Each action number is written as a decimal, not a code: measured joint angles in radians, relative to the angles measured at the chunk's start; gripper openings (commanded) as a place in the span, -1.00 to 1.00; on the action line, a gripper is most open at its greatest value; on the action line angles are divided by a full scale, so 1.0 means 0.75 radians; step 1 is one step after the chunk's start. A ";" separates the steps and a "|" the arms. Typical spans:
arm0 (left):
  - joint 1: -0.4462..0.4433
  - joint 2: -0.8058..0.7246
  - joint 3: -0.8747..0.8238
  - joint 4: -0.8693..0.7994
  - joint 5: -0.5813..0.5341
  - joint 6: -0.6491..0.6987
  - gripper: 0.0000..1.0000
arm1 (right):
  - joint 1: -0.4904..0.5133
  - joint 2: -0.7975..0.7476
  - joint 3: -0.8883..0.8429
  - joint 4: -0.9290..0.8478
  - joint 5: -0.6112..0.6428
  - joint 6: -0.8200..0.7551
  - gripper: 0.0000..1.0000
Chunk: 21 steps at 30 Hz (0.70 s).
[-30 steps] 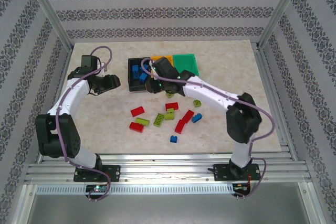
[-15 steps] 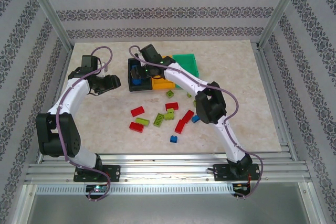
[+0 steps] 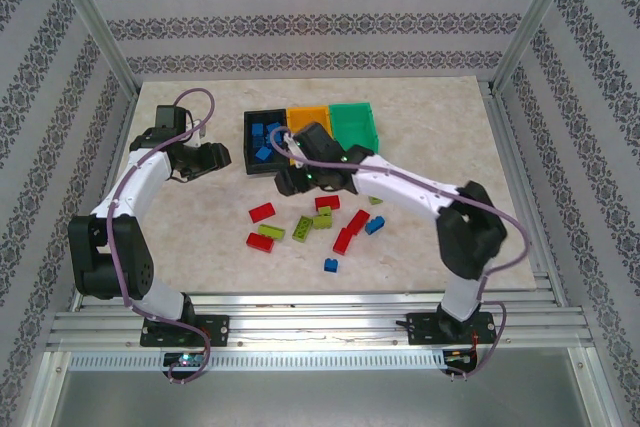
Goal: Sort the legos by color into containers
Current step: Pick up the lego from the bottom-center of the table.
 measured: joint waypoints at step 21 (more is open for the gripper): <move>0.000 0.007 0.002 0.000 0.030 0.000 0.21 | 0.351 -0.533 -0.847 -0.001 0.253 0.442 0.12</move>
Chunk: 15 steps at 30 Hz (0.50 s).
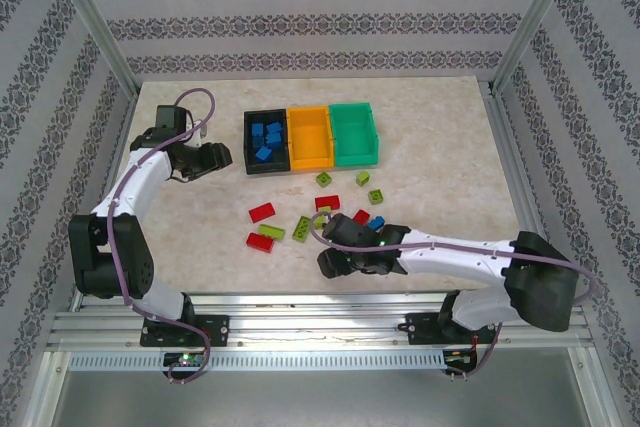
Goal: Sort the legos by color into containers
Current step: Pick up the lego from the bottom-center of the table.
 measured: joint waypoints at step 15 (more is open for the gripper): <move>0.000 0.000 0.000 0.000 0.005 0.000 0.21 | 0.060 0.317 0.139 0.054 0.053 0.027 0.14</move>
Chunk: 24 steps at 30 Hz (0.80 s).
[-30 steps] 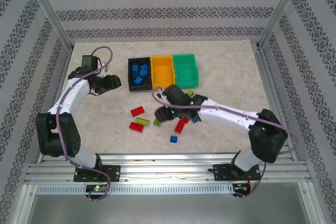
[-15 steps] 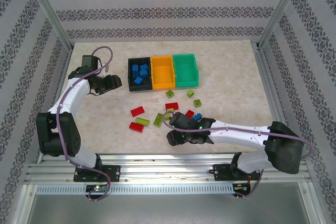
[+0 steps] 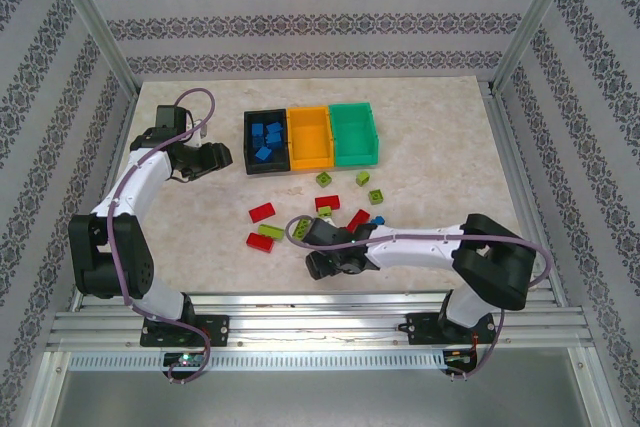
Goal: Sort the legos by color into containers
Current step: Pick up the lego from the bottom-center of the table.
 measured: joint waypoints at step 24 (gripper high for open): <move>0.000 0.003 0.000 0.000 0.002 0.000 0.22 | -0.079 0.176 0.364 0.015 0.069 -0.238 -0.24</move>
